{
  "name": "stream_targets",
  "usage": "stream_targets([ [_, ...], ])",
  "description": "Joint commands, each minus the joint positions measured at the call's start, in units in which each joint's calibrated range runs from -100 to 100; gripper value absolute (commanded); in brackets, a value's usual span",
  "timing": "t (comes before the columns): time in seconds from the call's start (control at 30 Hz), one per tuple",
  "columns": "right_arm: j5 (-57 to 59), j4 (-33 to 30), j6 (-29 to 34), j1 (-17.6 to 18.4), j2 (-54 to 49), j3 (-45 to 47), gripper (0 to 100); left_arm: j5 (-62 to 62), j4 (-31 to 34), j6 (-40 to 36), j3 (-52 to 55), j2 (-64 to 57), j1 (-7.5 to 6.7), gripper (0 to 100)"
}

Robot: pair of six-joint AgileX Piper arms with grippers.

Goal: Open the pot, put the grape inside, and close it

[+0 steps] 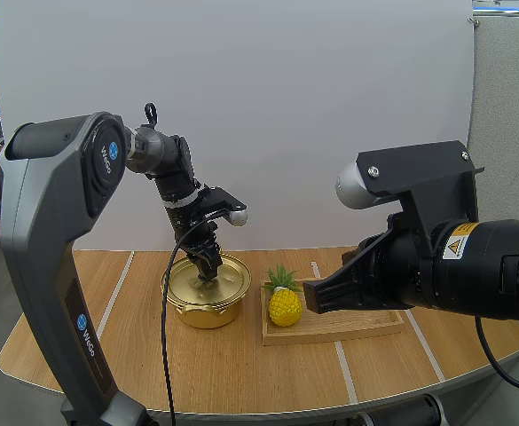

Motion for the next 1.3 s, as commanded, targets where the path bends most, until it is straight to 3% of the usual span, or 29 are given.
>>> stream_targets([
  [0.0, 0.0, 0.3, -0.3, -0.1, -0.5, 0.2, 0, 3.2, -0.6, -0.5, 0.8, 1.5, -0.18, 66],
  [0.07, 0.0, 0.3, -0.3, -0.1, -0.5, 0.2, 0, 4.5, -0.6, -0.6, 0.8, 1.5, -0.18, 99],
  [0.57, 0.0, 0.3, -0.3, -0.1, -0.5, 0.2, 0, 5.6, 1.1, -3.8, -6.8, -0.8, -0.18, 100],
  [1.07, 0.0, 0.3, -0.3, -0.1, -0.5, 0.2, 0, 5.6, 4.3, -10.1, -11.6, -23.1, -0.12, 100],
  [1.13, 0.0, 0.3, -0.3, -0.1, -0.5, 0.2, 0, 5.6, 4.8, -11.8, -11.6, -26.9, -0.12, 82],
  [1.27, 0.0, 0.3, -0.3, -0.1, -0.5, 0.2, 0, 5.6, 6.3, -14.2, -11.6, -34.3, -0.12, 37],
])
